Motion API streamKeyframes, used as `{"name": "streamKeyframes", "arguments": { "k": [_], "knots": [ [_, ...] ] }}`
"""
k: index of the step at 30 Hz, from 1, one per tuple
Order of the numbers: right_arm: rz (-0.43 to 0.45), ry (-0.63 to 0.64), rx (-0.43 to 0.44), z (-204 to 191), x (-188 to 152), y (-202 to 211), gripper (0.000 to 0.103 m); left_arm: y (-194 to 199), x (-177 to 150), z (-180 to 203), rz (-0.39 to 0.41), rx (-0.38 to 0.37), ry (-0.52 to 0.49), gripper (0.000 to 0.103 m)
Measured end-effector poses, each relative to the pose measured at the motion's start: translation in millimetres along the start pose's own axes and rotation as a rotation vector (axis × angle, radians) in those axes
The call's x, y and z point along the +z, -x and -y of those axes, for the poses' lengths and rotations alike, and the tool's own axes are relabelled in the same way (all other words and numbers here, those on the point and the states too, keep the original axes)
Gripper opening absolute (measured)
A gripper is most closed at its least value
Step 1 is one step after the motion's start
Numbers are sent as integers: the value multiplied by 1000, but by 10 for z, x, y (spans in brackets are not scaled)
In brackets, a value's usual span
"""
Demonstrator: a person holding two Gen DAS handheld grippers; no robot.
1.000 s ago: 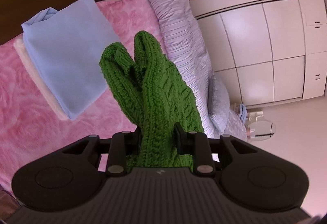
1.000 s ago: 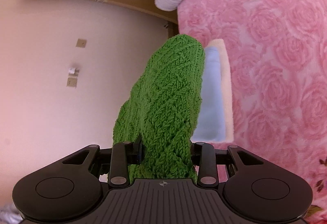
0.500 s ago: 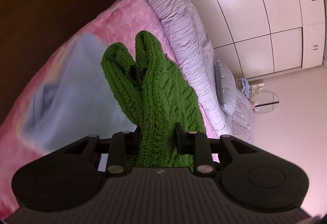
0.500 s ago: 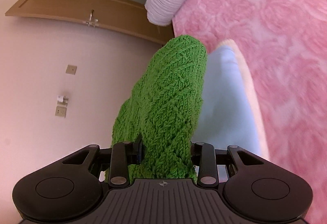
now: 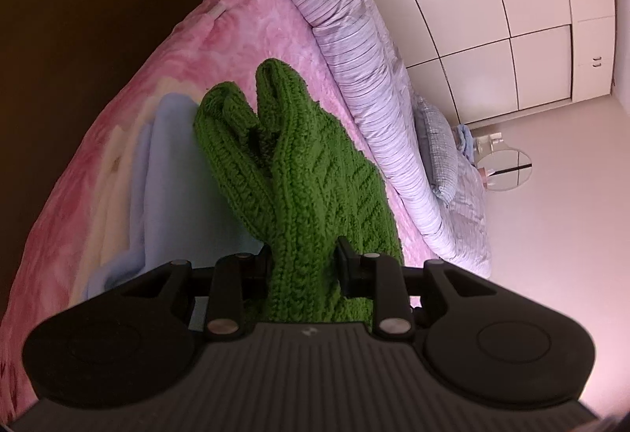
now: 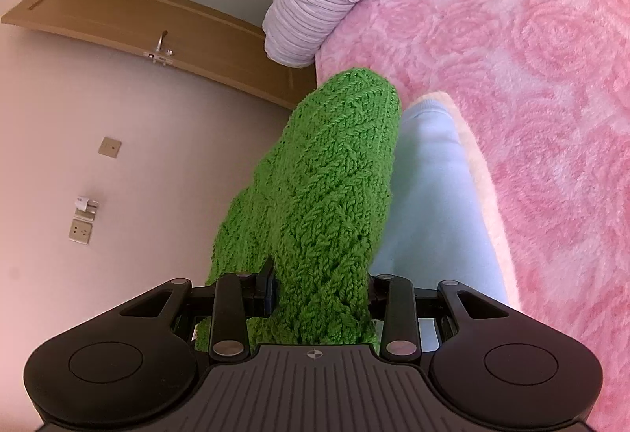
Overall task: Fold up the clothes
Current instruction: 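Lower the green vest onto the light blue clothes stack with both grippers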
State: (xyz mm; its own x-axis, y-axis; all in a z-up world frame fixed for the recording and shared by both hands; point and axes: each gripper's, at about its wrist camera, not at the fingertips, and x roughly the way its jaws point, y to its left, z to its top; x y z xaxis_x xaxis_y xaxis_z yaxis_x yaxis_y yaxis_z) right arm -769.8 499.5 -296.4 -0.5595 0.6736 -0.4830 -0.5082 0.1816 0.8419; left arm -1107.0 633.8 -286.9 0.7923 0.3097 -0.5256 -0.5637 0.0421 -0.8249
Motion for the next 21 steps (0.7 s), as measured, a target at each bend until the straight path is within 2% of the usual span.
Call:
{"name": "streamKeyframes", "arguments": {
  "k": [6, 10, 12, 15, 19, 21],
  "knots": [
    [2, 44, -29, 97, 24, -103, 35, -161, -14, -125, 2, 13, -16, 25],
    [-54, 12, -92, 258, 50, -246, 45, -212, -49, -274, 5, 51, -15, 28],
    [-69, -7, -102, 277, 71, -268, 50, -173, -35, -234, 10, 78, -25, 30],
    [-68, 55, -167, 122, 121, -164, 61, -21, -32, -37, 33, 178, -113, 31],
    [3, 181, -248, -105, 91, 209, 61, 345, -150, 330, 94, 307, -261, 24],
    [33, 224, -270, -198, 13, 410, 61, 510, -278, 537, 108, 334, -343, 22]
  ]
}}
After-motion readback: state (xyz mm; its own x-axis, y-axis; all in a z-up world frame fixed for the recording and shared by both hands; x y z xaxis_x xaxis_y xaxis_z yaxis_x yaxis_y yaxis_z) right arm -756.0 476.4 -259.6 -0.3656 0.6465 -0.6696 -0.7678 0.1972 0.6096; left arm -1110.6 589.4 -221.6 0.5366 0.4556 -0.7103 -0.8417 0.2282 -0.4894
